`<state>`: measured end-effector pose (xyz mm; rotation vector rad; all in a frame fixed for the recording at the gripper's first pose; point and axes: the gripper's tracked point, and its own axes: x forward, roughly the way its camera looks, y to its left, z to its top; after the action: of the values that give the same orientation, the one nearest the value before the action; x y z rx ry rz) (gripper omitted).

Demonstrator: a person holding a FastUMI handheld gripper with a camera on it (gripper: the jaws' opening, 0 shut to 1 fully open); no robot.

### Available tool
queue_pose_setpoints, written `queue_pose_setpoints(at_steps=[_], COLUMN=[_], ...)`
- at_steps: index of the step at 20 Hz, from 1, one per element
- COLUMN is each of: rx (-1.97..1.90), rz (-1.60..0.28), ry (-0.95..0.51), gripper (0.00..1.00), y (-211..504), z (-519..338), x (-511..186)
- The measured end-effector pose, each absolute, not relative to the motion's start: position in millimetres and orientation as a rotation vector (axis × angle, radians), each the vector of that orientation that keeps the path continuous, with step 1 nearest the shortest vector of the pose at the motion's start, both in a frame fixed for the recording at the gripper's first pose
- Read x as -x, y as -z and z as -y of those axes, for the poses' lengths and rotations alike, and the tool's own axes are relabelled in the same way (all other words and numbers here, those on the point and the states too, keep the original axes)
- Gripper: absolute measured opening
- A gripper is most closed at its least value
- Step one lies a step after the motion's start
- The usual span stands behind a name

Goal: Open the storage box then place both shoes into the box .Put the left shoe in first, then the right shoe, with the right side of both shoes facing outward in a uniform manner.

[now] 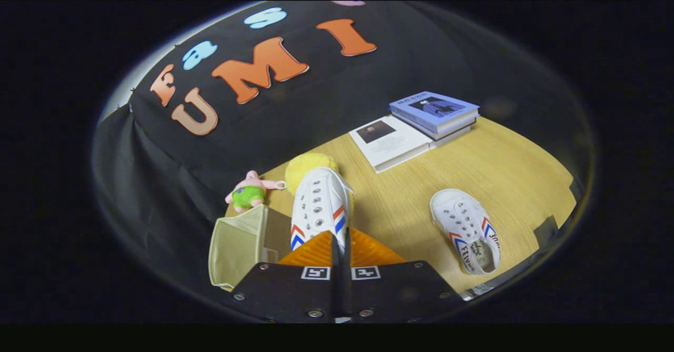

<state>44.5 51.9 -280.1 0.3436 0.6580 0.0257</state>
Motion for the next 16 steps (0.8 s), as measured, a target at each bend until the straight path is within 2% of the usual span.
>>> queue_pose_setpoints(at_steps=[7,16], rx=[-0.42,-0.425], rz=[-0.567,-0.648], ry=[-0.115,-0.138], gripper=[0.0,0.0], y=[221.2,275.5], z=[-152.9,-257.1], x=[-52.3,-36.3])
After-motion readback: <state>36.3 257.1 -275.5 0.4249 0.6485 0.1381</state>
